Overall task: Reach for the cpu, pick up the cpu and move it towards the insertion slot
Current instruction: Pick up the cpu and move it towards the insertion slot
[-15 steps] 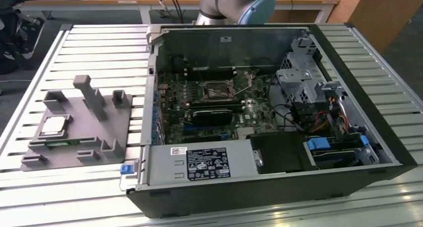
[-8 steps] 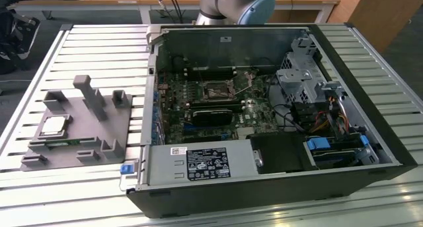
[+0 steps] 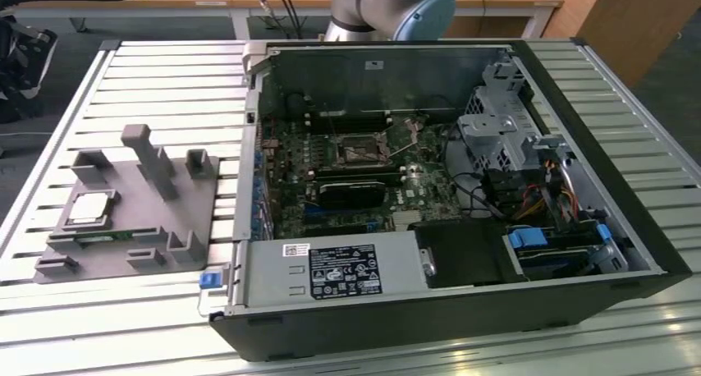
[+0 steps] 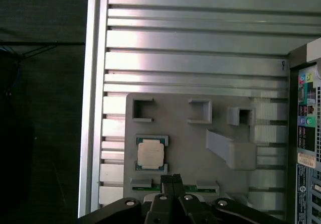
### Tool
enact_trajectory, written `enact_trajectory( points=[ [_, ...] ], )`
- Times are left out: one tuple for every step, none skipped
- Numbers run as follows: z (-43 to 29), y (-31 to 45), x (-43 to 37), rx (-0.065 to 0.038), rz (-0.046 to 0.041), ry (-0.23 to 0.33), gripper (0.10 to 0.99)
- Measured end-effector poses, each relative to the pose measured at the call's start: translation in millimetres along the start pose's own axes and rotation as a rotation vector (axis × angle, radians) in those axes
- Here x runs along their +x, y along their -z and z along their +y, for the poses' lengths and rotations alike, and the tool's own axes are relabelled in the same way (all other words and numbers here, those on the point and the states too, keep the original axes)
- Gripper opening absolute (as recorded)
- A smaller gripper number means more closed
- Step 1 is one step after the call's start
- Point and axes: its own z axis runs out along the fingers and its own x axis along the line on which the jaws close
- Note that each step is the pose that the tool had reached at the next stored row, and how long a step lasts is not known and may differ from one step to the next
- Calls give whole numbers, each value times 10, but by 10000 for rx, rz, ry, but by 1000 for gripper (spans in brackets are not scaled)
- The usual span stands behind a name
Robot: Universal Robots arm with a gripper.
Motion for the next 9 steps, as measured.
enact_trajectory(
  points=[
    [0,-1,13,0,1,0,106],
    [1,-2,29,0,0,0,106],
    [1,-4,44,0,0,0,106],
    [1,-6,59,0,0,0,106],
    [1,-8,75,0,0,0,106],
    [0,-11,96,0,0,0,106],
    [0,-16,115,0,0,0,106],
    [0,-21,131,0,0,-1,106],
    [0,-27,149,1,1,0,106]
  ],
)
